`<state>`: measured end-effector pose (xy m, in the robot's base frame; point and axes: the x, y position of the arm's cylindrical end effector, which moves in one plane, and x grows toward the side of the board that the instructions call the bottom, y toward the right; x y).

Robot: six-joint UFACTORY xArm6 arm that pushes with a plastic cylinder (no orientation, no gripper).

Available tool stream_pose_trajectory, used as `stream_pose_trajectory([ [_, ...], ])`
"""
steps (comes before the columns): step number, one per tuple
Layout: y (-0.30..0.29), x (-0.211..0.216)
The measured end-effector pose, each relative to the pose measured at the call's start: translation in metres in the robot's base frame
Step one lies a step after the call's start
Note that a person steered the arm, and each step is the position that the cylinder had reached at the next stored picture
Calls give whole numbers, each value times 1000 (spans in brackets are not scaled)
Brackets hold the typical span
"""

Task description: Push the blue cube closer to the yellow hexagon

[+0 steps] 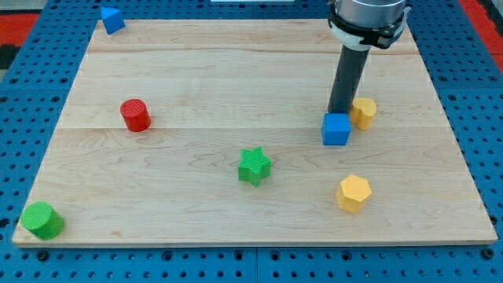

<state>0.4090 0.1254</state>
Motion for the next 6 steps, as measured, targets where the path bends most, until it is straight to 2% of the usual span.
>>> stream_pose_trajectory([
  [1,-25,1],
  [2,-17,32],
  [3,27,59],
  [5,71,109],
  [6,71,88],
])
